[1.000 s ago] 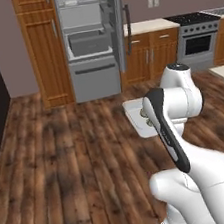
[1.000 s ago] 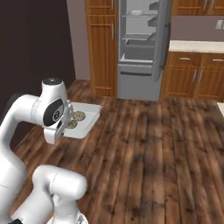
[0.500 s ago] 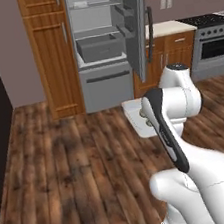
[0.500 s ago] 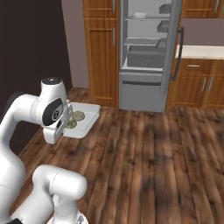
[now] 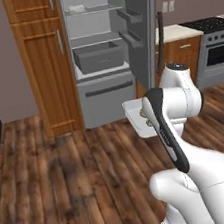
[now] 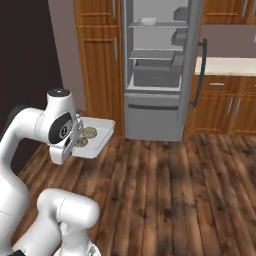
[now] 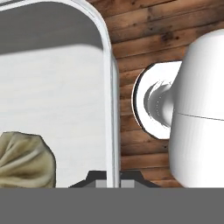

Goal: Place two dumplings into each of the tupperware containers and then place the containers in the fridge.

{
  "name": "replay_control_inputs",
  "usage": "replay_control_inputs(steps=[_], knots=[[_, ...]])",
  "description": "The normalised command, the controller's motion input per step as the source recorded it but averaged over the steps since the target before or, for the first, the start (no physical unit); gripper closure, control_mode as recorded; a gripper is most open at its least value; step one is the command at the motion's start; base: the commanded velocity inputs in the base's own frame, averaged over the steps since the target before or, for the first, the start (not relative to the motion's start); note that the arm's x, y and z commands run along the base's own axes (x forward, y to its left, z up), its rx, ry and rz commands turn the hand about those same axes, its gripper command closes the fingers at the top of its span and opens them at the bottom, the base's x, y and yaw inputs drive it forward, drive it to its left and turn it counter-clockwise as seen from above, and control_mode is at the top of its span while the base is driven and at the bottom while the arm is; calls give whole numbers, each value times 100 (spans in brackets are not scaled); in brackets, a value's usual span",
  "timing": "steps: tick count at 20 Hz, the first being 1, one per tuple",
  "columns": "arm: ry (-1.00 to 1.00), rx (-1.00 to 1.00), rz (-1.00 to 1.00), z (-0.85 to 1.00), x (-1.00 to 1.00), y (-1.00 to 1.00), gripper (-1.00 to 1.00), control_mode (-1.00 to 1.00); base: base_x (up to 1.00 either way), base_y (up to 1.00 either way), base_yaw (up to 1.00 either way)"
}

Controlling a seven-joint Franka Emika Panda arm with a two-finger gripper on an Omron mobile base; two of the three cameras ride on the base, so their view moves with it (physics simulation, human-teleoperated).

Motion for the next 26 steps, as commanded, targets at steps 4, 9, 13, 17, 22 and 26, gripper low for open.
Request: replay_control_inputs(steps=[4,9,13,17,22,26], knots=[[0,0,0,0,0,0,100,100,100,8,-12],[0,0,0,0,0,0,100,100,100,0,-8],[0,0,0,0,0,0,100,100,100,0,-6],[0,0,0,0,0,0,100,100,100,0,-2],[0,0,0,0,0,0,100,100,100,0,0],[0,0,0,0,0,0,100,100,88,-14,0]])
